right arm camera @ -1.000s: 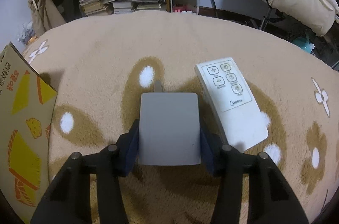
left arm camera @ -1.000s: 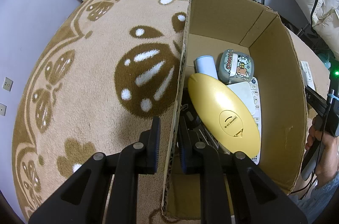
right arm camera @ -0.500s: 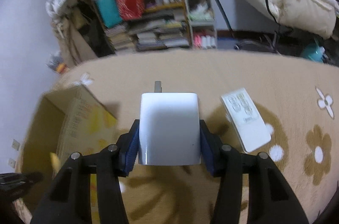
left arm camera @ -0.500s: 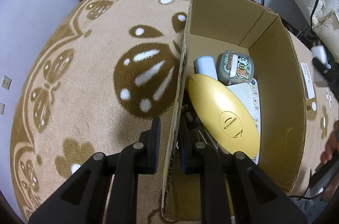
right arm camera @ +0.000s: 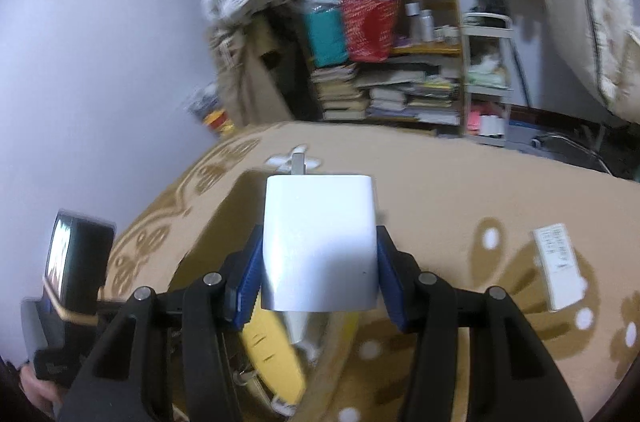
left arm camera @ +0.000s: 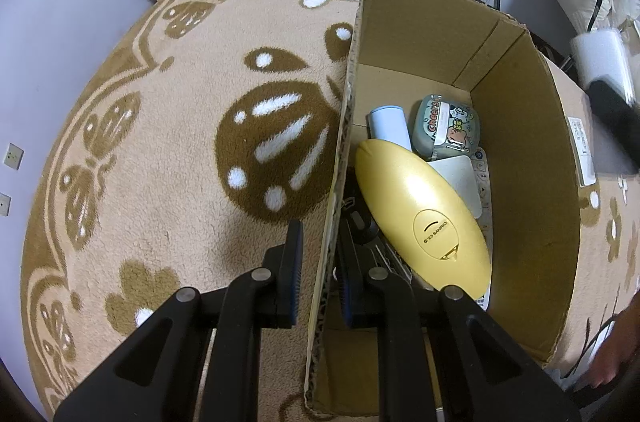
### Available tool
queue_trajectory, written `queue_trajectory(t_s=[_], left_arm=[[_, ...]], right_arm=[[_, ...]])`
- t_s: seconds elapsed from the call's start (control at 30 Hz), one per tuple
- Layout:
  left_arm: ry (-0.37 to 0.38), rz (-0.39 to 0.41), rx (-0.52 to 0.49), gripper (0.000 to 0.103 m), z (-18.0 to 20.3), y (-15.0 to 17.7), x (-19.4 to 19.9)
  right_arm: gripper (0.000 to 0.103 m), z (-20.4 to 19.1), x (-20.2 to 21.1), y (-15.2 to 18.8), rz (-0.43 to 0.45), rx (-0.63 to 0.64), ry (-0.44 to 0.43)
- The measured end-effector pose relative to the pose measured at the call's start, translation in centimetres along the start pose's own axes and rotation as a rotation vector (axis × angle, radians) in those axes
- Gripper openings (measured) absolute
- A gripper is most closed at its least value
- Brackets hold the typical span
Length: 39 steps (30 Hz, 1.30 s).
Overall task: Organize rigid objects
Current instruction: 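Carry the white adapter into the box and open the right gripper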
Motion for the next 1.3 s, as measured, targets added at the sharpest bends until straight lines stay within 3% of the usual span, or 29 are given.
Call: queue_trajectory(t_s=[0.27, 0.57, 0.83, 1.13, 1.17, 1.3], left_arm=[[0.007, 0.000, 0.004, 0.015, 0.0, 0.1, 0.0], [0.014, 0.001, 0.008, 0.016, -0.2, 0.1, -0.1], [0.013, 0.001, 0.007, 0.016, -0.1, 0.1, 0.0], [0.012, 0.004, 0.006, 0.016, -0.1, 0.1, 0.1], [0.012, 0.001, 0.004, 0.016, -0.1, 0.1, 0.0], [0.007, 0.003, 0.001, 0.016, -0.1, 0.1, 0.1]], right_arm=[[0.056, -3.1, -1.9, 3.1, -0.077, 0.094, -0.021], [0.056, -3.0, -2.5, 4.3, -0.123, 0.092, -0.018], [0.055, -3.1, -2.5, 4.4, -0.118, 0.109, -0.009], [0.056, -1.2, 0.0, 1.6, -0.025, 0.073, 0.039], [0.057, -0.6, 0.3, 1.1, -0.014, 0.063, 0.058], [0.081, 2.8, 1.0, -0.2, 0.012, -0.011, 0.121]])
Point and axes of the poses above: each gripper's, at about its wrist camera, not at the fingertips, and x roughly against the way its jaws point, z to its right, y to its underside, the point moved 8 cm from there along -x, roughly the way its jaws point, and after that the axes turned 5 degrees about y, right-handed, at the moved point
